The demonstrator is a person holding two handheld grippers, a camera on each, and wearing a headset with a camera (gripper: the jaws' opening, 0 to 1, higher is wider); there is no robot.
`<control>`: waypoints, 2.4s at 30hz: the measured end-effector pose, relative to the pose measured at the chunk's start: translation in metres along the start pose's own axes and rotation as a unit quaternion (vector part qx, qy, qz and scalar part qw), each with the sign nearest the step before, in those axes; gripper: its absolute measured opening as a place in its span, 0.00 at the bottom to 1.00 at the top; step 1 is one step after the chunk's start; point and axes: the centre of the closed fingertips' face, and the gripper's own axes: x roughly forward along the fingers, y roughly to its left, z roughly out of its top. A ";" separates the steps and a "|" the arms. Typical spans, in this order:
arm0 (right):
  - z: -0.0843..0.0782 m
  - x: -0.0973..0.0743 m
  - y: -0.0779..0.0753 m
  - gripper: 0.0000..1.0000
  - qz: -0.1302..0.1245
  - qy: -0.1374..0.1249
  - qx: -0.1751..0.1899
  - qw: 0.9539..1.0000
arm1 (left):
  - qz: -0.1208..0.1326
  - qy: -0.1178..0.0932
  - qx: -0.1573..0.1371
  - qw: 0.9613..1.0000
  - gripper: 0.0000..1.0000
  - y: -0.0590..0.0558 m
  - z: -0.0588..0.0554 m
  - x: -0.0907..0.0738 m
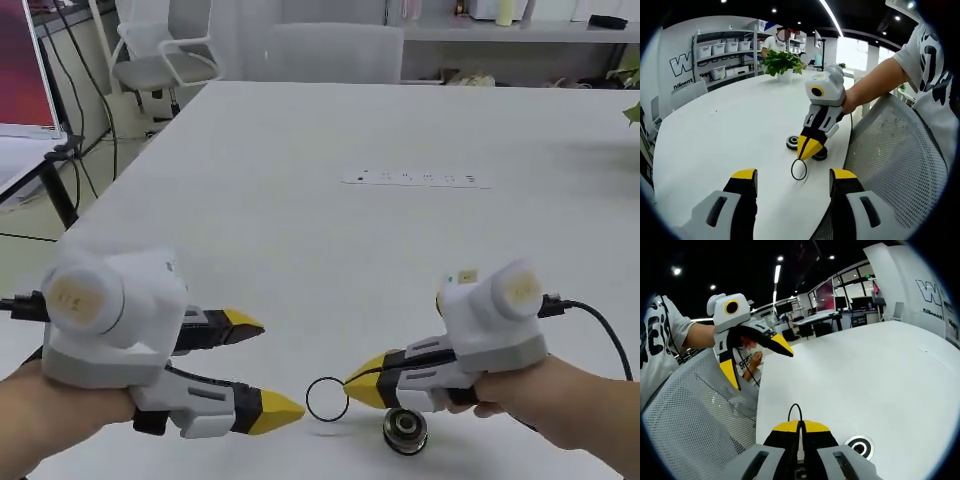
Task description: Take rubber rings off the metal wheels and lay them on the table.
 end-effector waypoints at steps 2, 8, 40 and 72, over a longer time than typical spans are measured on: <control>-0.002 0.002 -0.002 0.00 -0.007 0.007 -0.002 1.000 | 0.001 0.000 -0.002 1.000 0.56 0.000 -0.001 -0.001; -0.006 0.005 -0.005 0.03 -0.014 0.016 0.000 1.000 | 0.005 0.003 -0.007 1.000 0.56 0.001 -0.005 -0.003; 0.020 -0.040 -0.009 0.32 -0.035 -0.051 0.010 0.998 | -0.020 0.014 0.011 1.000 0.57 -0.006 0.008 0.020; -0.019 -0.081 -0.010 0.35 -0.054 -0.028 0.004 0.998 | -0.073 0.033 0.050 0.996 0.52 -0.033 0.021 0.067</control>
